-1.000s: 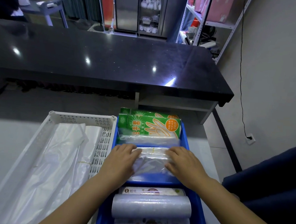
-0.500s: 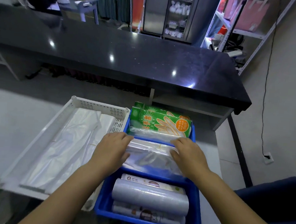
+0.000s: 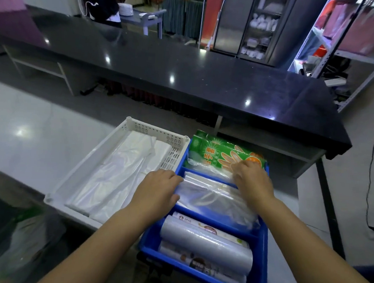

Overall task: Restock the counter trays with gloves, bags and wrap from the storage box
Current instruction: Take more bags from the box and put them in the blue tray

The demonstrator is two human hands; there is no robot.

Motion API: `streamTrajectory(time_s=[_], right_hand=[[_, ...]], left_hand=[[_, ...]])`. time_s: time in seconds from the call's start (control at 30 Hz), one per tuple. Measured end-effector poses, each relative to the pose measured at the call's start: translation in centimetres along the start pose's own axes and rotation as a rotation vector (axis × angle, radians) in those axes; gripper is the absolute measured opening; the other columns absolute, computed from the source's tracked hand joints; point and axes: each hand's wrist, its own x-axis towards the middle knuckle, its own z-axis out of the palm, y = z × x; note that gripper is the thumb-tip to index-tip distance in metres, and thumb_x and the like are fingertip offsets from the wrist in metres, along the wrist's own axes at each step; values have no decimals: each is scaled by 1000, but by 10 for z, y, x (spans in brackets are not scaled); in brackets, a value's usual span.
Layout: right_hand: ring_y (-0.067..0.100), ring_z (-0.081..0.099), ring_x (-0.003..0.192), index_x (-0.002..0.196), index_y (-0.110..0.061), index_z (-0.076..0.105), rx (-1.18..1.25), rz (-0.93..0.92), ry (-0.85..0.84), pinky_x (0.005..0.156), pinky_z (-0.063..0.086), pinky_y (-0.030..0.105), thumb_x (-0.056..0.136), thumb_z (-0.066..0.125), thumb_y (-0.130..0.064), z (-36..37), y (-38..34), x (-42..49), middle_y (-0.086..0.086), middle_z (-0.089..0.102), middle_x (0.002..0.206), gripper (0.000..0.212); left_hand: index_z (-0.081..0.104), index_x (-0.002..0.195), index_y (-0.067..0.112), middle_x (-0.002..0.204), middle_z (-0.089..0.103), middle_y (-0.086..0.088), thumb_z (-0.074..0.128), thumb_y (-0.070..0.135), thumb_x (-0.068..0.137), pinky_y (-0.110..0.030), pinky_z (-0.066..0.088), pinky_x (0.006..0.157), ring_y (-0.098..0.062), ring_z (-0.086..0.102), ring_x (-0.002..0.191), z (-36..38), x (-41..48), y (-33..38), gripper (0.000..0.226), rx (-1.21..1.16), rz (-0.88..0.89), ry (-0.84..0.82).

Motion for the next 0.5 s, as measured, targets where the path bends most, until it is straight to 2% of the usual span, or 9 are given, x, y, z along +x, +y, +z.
streamTrajectory(time_s=[0.07,0.13,0.2,0.27,0.33,0.37,0.5], right_hand=[[25,50,112,113,-13,61,-1,39,34,88,40,37,93,47,-38,-6,7,9,6,56,125,34],[28,42,126,124,-8,53,-66,41,-17,102,34,39,93,47,-41,-6,15,16,11,47,138,45],[30,42,126,124,-7,50,-102,20,-39,101,34,39,95,45,-40,-3,20,19,13,47,138,44],[31,50,116,113,-8,53,-112,7,-20,92,39,38,95,43,-37,0,22,18,12,53,125,35],[32,52,111,111,-9,53,-91,14,-23,89,40,38,95,34,-40,1,21,14,13,55,122,40],[32,51,112,113,-9,52,-89,16,-31,91,39,38,95,31,-40,1,21,13,13,54,124,41],[30,42,127,124,-12,50,-72,16,-19,104,32,38,97,44,-27,-4,13,2,11,44,139,32]], left_hand=[[49,132,22,129,55,2,55,29,85,-31,33,100,-19,48,118,2,3,3,47,-5,9,3],[50,131,22,128,56,2,55,29,84,-30,33,99,-19,49,117,5,5,5,47,-3,22,4],[51,130,21,127,57,2,56,28,84,-31,33,98,-20,50,116,8,7,5,47,-2,28,-4],[53,128,20,125,59,0,58,27,83,-33,35,97,-22,51,115,10,7,4,46,-6,20,-7],[55,127,18,123,60,-2,60,26,82,-33,36,97,-24,52,113,11,6,1,46,-6,1,-2],[55,126,18,122,60,-2,60,25,82,-34,36,96,-24,52,113,11,5,0,45,-4,-5,3],[56,125,20,122,60,0,60,25,82,-33,36,95,-22,52,112,7,-2,-8,43,-10,-23,3]])
